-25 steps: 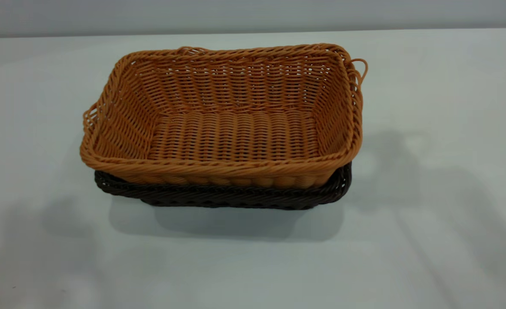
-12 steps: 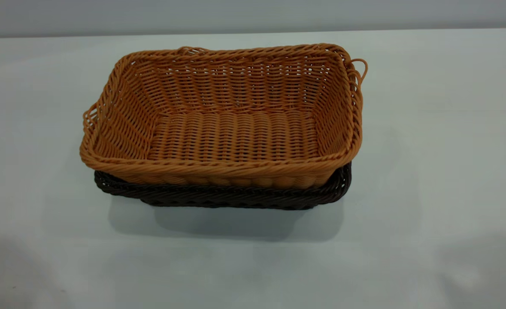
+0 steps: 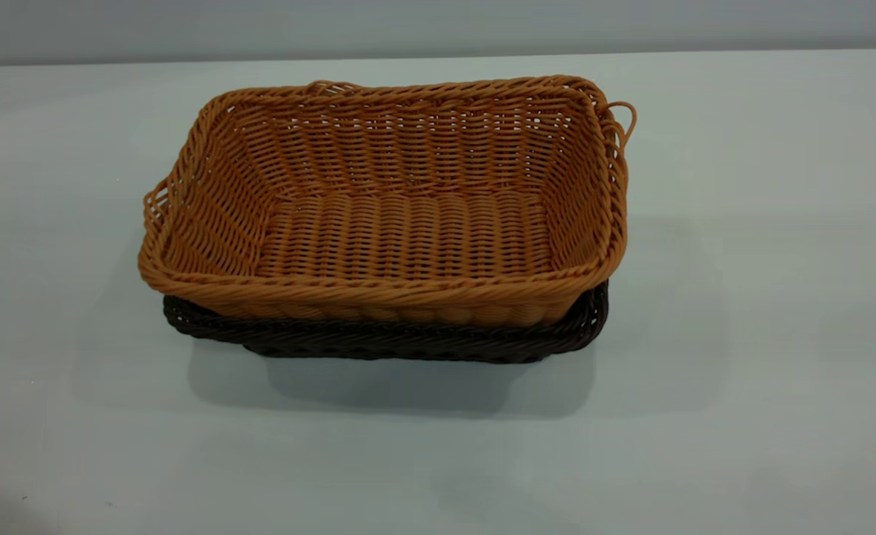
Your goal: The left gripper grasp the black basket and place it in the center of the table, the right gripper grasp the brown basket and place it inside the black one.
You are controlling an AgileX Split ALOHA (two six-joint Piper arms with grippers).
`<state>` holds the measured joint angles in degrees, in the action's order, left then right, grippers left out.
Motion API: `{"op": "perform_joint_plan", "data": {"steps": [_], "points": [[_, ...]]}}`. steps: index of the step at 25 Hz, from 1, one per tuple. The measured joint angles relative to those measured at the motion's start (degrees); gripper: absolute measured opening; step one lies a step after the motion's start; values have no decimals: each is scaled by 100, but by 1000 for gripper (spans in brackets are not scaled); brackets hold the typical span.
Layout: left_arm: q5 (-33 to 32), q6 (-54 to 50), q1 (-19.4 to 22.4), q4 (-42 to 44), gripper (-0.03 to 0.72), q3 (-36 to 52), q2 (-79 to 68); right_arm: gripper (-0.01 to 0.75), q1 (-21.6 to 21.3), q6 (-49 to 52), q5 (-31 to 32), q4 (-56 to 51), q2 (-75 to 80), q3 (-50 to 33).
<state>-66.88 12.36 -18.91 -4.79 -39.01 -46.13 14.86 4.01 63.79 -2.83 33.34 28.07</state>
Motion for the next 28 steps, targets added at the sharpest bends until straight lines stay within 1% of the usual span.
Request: {"op": "perform_joint_plan", "data": {"steps": [8,14,25,27,28], "points": [[69,-584,0,-52,454,918,881,534,0,44,-44,39,-171,-113],[359,-699,0,-52,454,1099,1707,534,0,27,-44,-109,-174,-162],[367,-750,0,-40,454,1099,3035,534,0,21,-44,-149,-239,-162],[362,-750,0,-40,454,1099,3271,534,-80,21,-44,-182,-459,-162],[356,-750,7,-40,454,1099,3427,534,-214,21,-44,-221,-623,-162]]}}
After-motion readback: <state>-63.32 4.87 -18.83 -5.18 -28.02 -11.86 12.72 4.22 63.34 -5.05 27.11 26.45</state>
